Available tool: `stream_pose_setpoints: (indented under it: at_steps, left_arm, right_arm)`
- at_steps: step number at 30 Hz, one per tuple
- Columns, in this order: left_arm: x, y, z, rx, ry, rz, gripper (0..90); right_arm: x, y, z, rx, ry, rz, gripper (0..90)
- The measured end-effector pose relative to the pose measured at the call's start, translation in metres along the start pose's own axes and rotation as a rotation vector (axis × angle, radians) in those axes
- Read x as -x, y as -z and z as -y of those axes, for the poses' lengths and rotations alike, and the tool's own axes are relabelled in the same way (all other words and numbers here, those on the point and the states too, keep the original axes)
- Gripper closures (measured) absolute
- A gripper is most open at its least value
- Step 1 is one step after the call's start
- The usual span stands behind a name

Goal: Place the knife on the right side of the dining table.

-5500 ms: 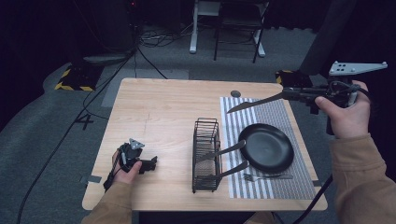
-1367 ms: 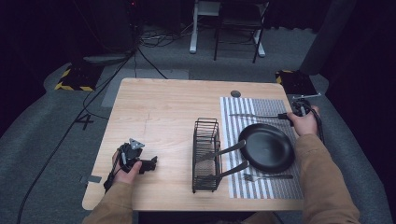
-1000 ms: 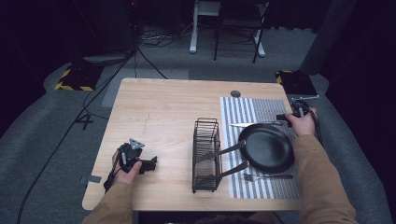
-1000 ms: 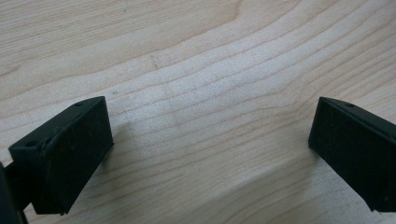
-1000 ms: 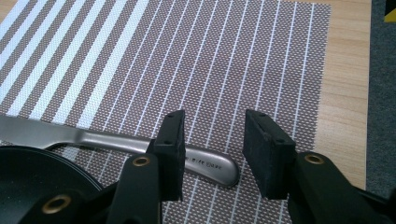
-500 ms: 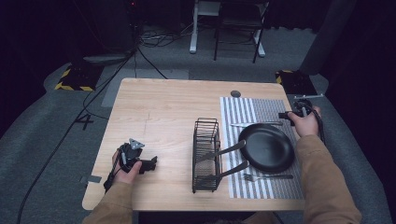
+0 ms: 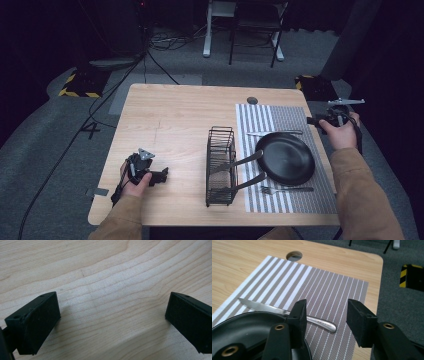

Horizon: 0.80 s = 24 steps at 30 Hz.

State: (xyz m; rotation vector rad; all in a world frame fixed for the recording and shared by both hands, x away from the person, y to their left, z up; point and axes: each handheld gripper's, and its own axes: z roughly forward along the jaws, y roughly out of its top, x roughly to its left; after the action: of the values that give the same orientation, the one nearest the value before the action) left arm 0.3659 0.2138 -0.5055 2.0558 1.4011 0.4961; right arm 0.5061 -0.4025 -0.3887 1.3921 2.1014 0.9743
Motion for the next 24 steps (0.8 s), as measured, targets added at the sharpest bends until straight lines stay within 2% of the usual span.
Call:
stream_pose_setpoints:
  at_steps: [2,6,9,11,13,14,15,19,23,24]
  left_arm:
    - [0.000,0.000,0.000,0.000,0.000,0.000,0.0]
    - [0.000,0.000,0.000,0.000,0.000,0.000,0.0]
    - [0.001,0.000,0.001,0.001,0.008,-0.002,0.0]
    - [0.001,0.001,0.001,0.000,0.008,-0.006,0.0]
    - [0.001,0.001,0.001,0.000,0.008,-0.006,0.0]
    - [0.001,0.001,0.001,0.000,0.008,-0.006,0.0]
    - [0.001,0.001,0.001,0.000,0.008,-0.006,0.0]
    - [0.002,0.001,0.001,-0.001,0.011,-0.004,0.0]
    - [0.002,0.000,0.001,0.000,0.010,-0.003,0.0]
    - [0.002,0.000,0.001,0.000,0.010,-0.003,0.0]
  right_arm:
    - [-0.003,0.012,0.000,0.020,0.007,-0.005,47.5]
    - [-0.008,0.025,0.003,0.045,0.010,-0.030,45.8]
    - [-0.014,0.042,0.010,0.061,0.044,-0.039,42.5]
    - [-0.014,0.044,0.013,0.065,0.050,-0.040,41.6]
    - [-0.016,0.056,0.025,0.088,0.053,-0.048,38.8]
    - [-0.016,0.056,0.025,0.088,0.053,-0.048,38.8]
    - [-0.016,0.062,0.034,0.095,0.058,-0.039,36.7]
    - [-0.016,0.071,0.047,0.094,0.054,-0.049,33.9]
    - [-0.018,0.083,0.068,0.076,0.040,-0.108,27.0]
    - [-0.018,0.083,0.068,0.076,0.040,-0.108,27.0]
